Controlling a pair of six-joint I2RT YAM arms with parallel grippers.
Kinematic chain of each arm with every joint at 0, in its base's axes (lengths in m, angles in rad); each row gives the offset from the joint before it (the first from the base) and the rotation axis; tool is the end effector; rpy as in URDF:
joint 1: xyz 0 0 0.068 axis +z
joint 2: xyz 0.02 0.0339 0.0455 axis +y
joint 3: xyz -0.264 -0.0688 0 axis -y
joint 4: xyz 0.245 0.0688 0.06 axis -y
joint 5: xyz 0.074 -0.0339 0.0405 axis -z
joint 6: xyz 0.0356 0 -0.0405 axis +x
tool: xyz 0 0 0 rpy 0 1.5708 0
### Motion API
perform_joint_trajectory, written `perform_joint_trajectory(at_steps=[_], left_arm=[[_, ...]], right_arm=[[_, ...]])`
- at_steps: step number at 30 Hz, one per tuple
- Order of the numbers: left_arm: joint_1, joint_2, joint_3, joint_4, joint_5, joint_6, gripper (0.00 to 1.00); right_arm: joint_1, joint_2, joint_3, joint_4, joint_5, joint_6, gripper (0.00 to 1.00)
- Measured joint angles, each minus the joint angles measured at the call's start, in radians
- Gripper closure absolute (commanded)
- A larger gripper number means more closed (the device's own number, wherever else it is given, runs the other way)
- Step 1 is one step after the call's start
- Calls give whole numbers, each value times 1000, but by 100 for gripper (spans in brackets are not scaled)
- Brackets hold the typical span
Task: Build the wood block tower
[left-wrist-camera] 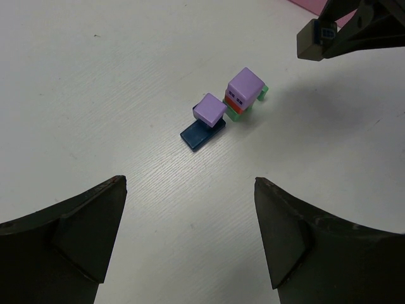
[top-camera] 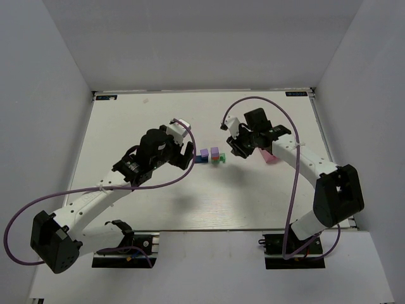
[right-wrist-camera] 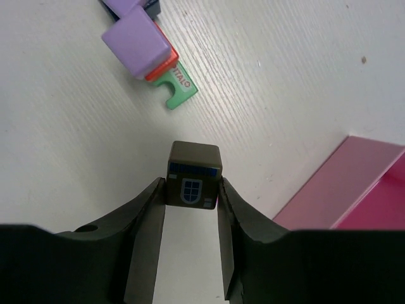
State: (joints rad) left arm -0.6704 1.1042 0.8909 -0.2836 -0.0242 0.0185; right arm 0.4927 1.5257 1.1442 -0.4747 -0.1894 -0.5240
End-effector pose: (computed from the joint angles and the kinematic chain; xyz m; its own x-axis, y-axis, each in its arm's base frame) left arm 0.1962 -0.1545 0.3038 -0.3623 0.3109 -0.8787 0.6113 0.7909 0.0278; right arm 0.2869 0.1616 0.2594 -0.2894 -0.7131 -0.6385 -0.8293 0.5199 -0.2048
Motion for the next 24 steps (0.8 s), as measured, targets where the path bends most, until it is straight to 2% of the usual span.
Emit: perform_joint_trajectory(at_steps=[13, 24], left_arm=[[0, -14, -8, 3, 6, 9, 9], [0, -122, -43, 29, -6, 31, 10]], right_arm=[[42, 76, 297, -207, -140, -224, 99], [134, 274, 498, -334, -172, -334, 98]])
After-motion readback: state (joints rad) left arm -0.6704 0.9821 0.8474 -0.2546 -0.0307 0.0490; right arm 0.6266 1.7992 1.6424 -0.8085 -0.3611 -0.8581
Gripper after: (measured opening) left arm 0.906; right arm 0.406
